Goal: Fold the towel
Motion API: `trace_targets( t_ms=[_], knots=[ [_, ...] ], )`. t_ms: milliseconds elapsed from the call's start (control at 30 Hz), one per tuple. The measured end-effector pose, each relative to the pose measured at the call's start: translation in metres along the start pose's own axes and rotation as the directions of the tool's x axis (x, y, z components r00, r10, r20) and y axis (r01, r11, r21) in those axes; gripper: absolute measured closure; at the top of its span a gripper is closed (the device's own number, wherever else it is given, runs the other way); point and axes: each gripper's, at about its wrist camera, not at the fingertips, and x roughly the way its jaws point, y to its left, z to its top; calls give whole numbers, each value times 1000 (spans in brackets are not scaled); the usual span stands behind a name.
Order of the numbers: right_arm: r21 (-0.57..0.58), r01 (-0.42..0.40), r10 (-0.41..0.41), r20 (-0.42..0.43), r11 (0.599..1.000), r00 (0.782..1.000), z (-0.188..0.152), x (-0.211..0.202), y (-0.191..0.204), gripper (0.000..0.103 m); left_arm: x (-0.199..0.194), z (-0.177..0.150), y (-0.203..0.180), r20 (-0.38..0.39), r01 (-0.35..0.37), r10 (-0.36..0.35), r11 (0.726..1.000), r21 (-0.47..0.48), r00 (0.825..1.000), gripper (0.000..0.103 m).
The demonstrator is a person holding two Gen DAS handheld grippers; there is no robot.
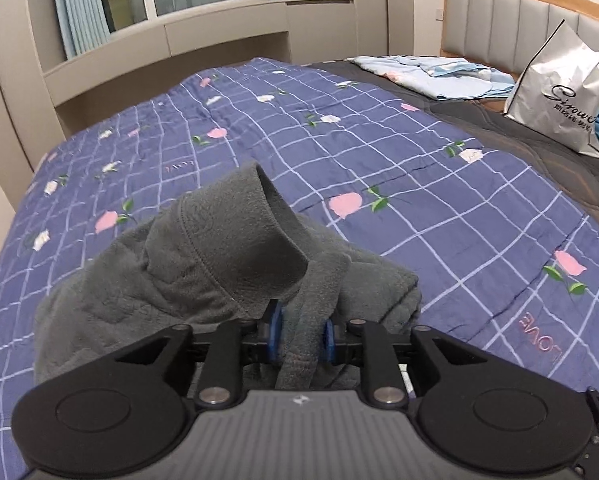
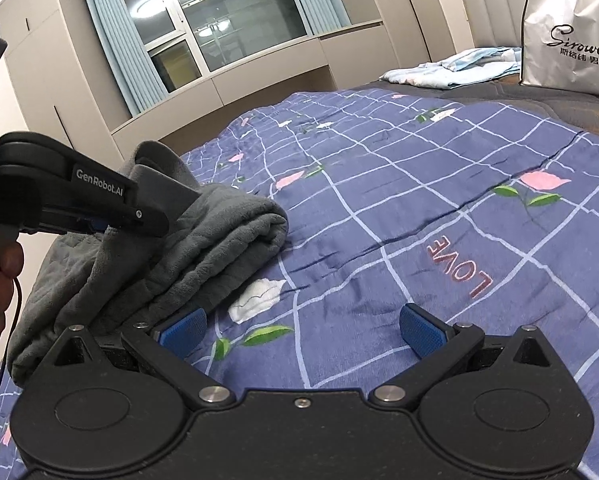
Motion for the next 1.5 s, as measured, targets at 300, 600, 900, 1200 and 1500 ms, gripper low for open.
trace_targets(
  t_ms=[300, 600, 900, 1200, 1500],
  knots=[
    [10, -1, 1, -2, 1000, 1000, -1, 3, -2, 0, -27, 5, 21, 17, 127, -126, 988, -83, 992, 28],
    [-23, -30, 30, 9, 999, 1000, 6, -2, 6, 0, -78, -18, 102, 60, -29, 46, 968, -251, 997, 4],
    [-205, -216, 229, 43, 955, 972, 49, 18, 59, 0, -59, -75, 193, -78, -215, 201, 881, -420, 976, 2],
    [-126, -311, 300, -99, 942, 949, 78, 79, 60, 1, -44, -103, 210, -31, -138, 141, 860, -491, 990, 0],
    [-47, -436, 429, -114, 899, 896, 53, 61, 69, 2, -36, -111, 210, -21, -100, 104, 853, -512, 994, 0]
  ],
)
